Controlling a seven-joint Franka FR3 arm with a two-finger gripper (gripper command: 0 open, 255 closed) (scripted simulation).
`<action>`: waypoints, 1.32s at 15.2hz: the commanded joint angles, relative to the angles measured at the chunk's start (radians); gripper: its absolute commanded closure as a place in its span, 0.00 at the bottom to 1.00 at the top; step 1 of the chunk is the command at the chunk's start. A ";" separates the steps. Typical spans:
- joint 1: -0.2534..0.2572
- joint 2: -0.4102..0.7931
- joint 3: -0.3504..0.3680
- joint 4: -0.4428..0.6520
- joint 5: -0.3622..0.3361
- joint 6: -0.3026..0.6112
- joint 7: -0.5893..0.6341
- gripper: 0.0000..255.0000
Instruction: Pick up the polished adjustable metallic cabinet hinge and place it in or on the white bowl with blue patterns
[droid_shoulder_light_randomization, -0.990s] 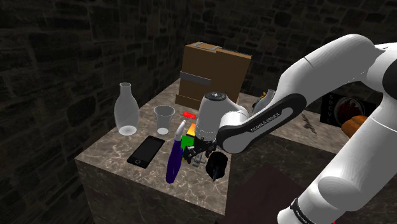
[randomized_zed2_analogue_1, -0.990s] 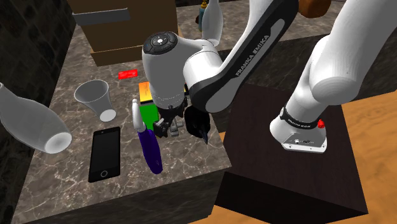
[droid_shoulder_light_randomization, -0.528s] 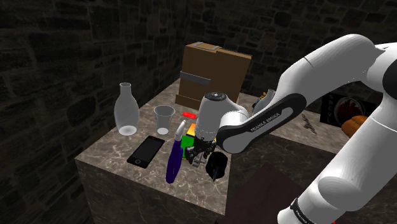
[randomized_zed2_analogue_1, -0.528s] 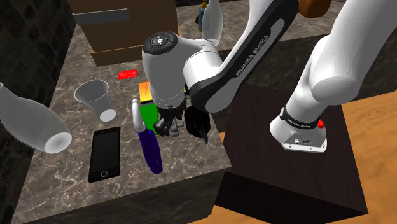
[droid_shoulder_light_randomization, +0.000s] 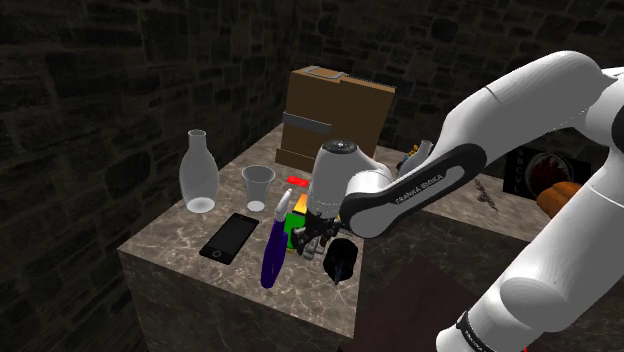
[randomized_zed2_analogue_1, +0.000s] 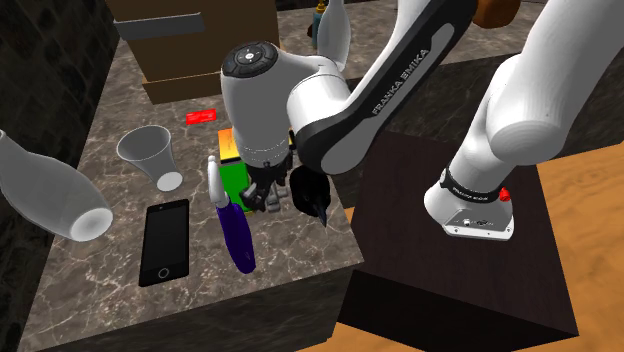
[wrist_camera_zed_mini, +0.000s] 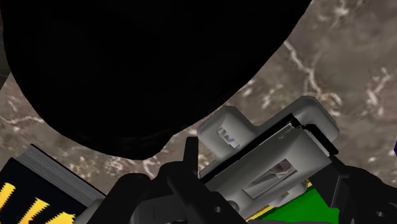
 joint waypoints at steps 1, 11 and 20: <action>0.001 -0.028 0.000 0.003 0.030 -0.025 -0.025 1.00; 0.019 -0.147 -0.016 0.046 0.135 -0.166 -0.112 1.00; 0.032 -0.228 -0.038 0.105 0.184 -0.296 -0.159 1.00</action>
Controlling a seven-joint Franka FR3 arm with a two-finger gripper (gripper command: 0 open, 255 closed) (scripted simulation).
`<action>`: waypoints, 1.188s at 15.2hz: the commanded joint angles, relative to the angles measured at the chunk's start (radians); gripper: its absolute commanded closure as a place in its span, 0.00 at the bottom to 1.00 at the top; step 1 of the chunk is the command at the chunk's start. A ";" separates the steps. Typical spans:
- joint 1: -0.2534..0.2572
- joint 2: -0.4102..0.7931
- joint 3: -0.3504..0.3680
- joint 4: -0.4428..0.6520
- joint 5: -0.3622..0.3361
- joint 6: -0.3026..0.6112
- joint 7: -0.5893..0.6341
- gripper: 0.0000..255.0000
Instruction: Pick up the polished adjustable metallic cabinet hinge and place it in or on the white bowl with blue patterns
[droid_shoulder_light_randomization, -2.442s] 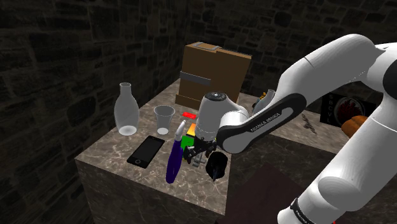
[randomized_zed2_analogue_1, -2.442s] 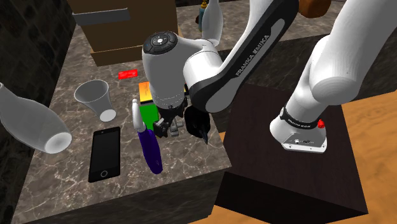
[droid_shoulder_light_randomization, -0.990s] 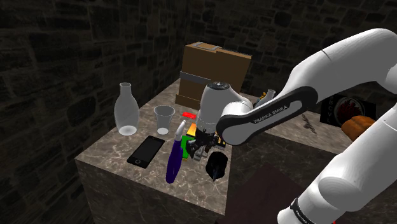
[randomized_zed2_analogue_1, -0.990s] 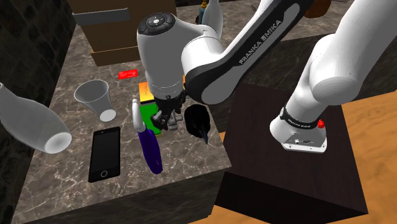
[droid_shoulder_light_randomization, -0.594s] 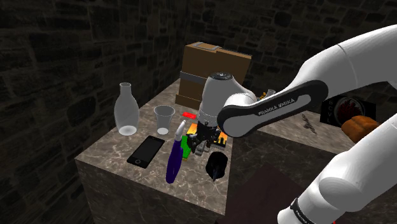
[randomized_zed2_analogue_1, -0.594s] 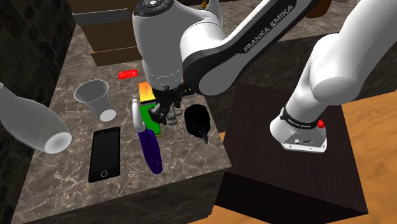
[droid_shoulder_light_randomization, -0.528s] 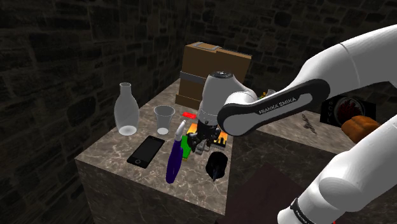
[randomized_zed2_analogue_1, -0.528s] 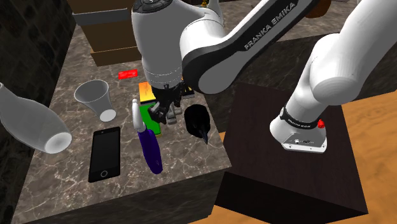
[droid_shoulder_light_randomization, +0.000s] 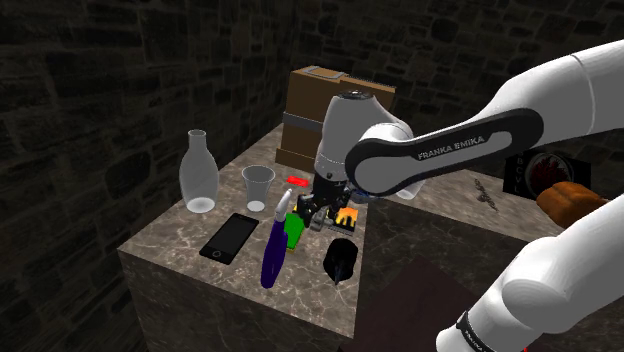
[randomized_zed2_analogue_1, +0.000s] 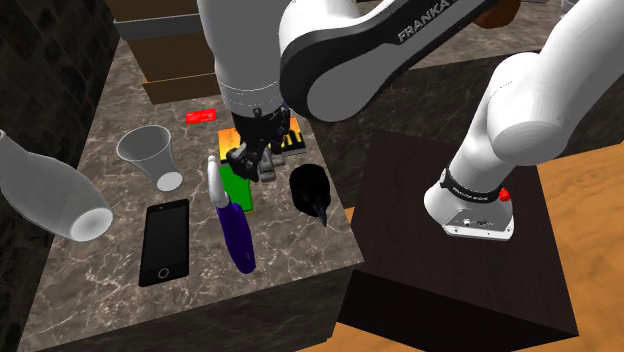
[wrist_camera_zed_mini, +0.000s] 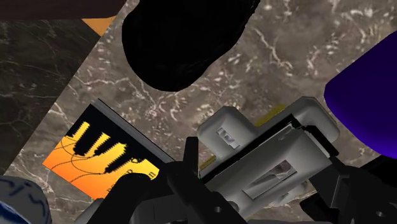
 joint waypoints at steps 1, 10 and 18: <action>0.002 -0.014 -0.005 0.016 0.007 -0.029 -0.008 1.00; -0.031 -0.066 -0.089 0.024 0.015 -0.083 -0.131 1.00; -0.118 -0.049 -0.225 0.016 -0.021 -0.053 -0.329 1.00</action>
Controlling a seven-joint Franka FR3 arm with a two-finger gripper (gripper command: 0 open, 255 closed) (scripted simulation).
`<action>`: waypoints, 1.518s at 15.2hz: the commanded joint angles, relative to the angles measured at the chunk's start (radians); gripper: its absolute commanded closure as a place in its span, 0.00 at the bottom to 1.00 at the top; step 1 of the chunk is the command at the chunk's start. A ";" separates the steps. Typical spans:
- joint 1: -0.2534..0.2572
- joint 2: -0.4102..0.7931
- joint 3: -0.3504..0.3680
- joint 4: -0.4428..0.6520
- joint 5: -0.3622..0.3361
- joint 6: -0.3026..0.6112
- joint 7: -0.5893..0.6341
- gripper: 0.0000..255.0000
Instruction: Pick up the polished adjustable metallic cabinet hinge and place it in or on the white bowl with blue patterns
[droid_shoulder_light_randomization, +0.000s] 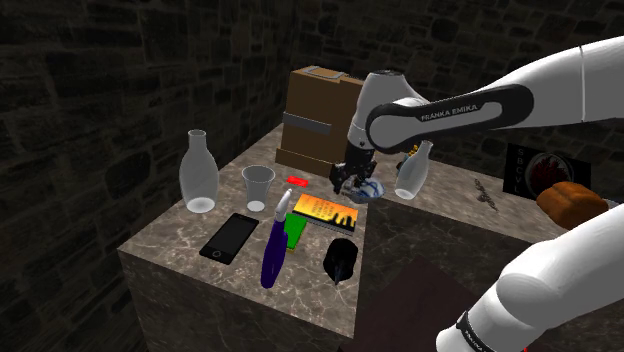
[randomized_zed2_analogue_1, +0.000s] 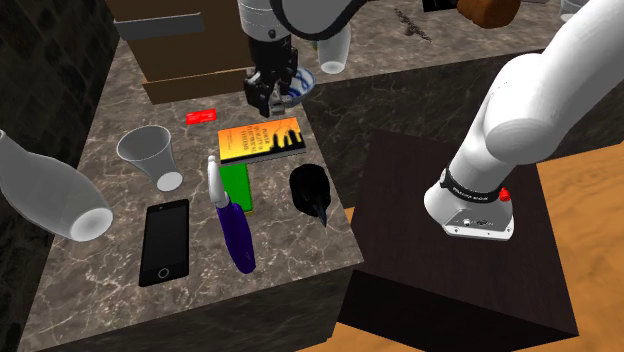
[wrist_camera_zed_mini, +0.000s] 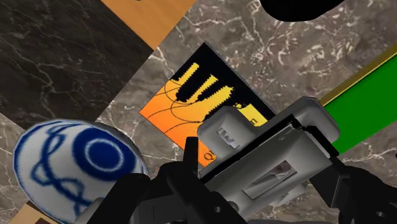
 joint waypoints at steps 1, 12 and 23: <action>-0.022 0.017 -0.030 0.009 -0.012 0.009 -0.045 1.00; -0.142 0.156 -0.190 0.133 -0.060 0.033 -0.292 1.00; -0.149 0.232 -0.194 0.071 -0.078 0.169 -0.285 1.00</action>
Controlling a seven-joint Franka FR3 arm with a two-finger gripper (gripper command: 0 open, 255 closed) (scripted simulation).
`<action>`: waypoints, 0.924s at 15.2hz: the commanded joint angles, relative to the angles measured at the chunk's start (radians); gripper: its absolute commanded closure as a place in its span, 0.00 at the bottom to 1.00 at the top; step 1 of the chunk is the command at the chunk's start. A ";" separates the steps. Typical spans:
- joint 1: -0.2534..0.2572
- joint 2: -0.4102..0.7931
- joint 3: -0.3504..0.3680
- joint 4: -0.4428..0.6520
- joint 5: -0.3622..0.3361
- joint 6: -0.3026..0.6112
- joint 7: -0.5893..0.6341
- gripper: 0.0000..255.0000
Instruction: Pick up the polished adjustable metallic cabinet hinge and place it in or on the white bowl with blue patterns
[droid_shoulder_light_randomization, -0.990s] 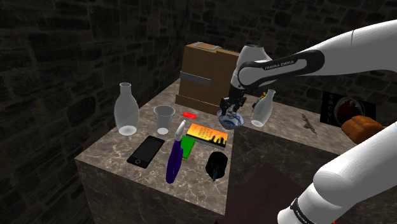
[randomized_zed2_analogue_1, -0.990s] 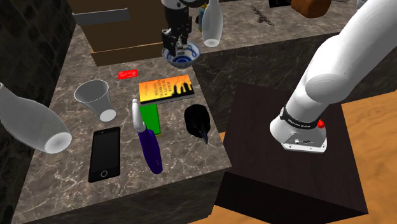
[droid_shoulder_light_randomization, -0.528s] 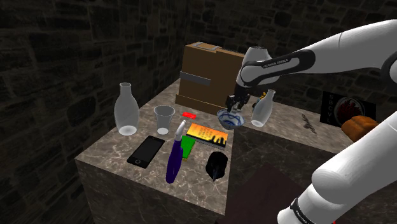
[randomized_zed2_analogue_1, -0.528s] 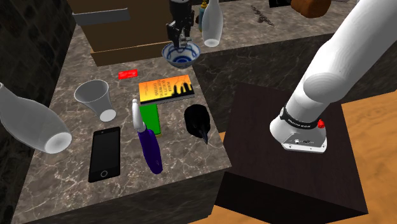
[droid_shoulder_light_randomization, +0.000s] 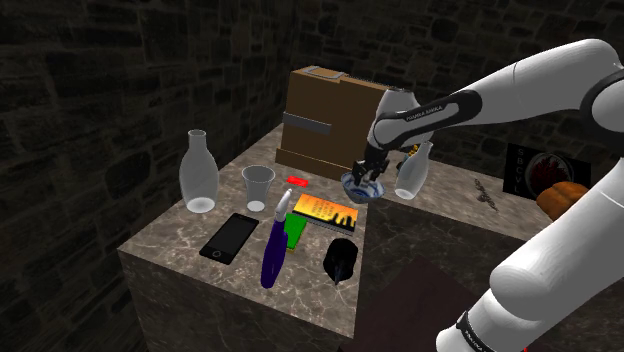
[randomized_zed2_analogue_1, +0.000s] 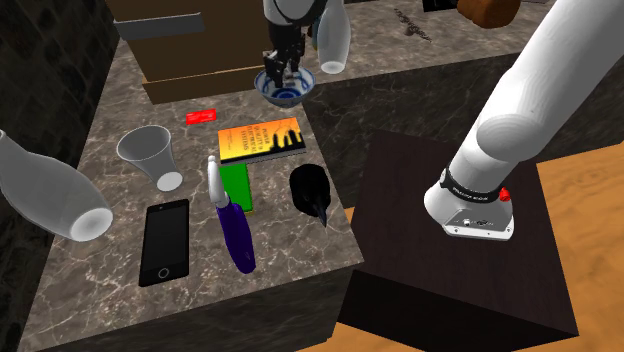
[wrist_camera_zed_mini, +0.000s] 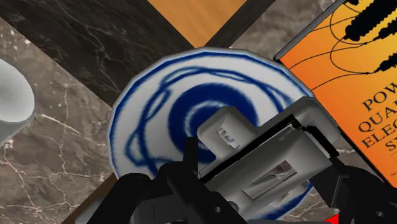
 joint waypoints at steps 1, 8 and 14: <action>0.000 0.017 0.001 -0.010 -0.005 0.028 0.006 1.00; 0.000 0.026 0.001 -0.016 -0.007 0.043 0.009 1.00; 0.000 0.026 0.001 -0.016 -0.007 0.043 0.009 0.00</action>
